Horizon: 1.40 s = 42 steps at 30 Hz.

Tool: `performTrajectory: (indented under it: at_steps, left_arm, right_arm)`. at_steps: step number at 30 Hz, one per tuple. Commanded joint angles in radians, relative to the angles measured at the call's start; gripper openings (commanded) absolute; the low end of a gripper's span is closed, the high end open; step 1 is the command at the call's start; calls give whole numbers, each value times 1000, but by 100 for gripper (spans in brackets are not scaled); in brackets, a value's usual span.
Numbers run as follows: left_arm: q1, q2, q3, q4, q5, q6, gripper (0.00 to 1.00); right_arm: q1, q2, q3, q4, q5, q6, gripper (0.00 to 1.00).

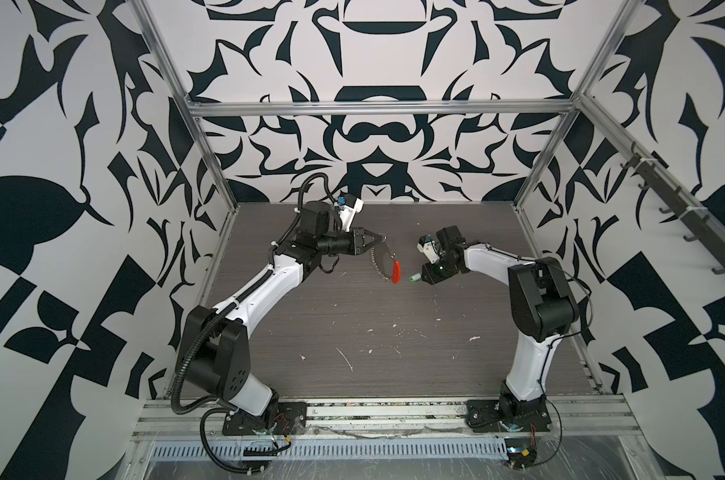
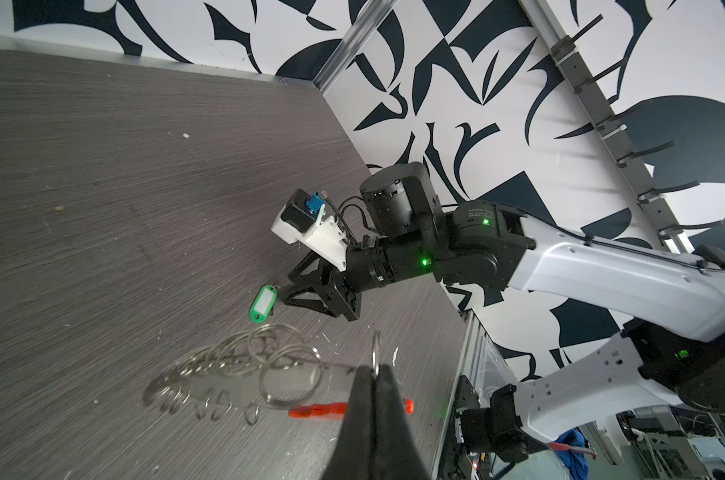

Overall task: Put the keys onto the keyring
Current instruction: 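Close the right gripper on the small ring of the green tag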

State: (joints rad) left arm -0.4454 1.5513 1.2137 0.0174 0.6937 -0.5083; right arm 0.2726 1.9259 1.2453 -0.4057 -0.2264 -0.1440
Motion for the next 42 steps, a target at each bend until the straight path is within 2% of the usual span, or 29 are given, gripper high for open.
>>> performTrajectory:
  at_steps: [1,7,29,42]
  left_arm:
    - [-4,11,47,7,30,-2,0]
    - [-4,12,54,3,32,-4,0]
    - [-15,30,75,-2,37,-21,0]
    - [-26,41,84,-14,35,-21,0]
  right_arm:
    - [-1,-11,36,-21,-33,-22,39]
    - [-2,10,46,-22,-23,-28,39]
    - [-1,44,75,-38,-1,-43,28]
    - [-2,69,107,-58,-1,-45,28]
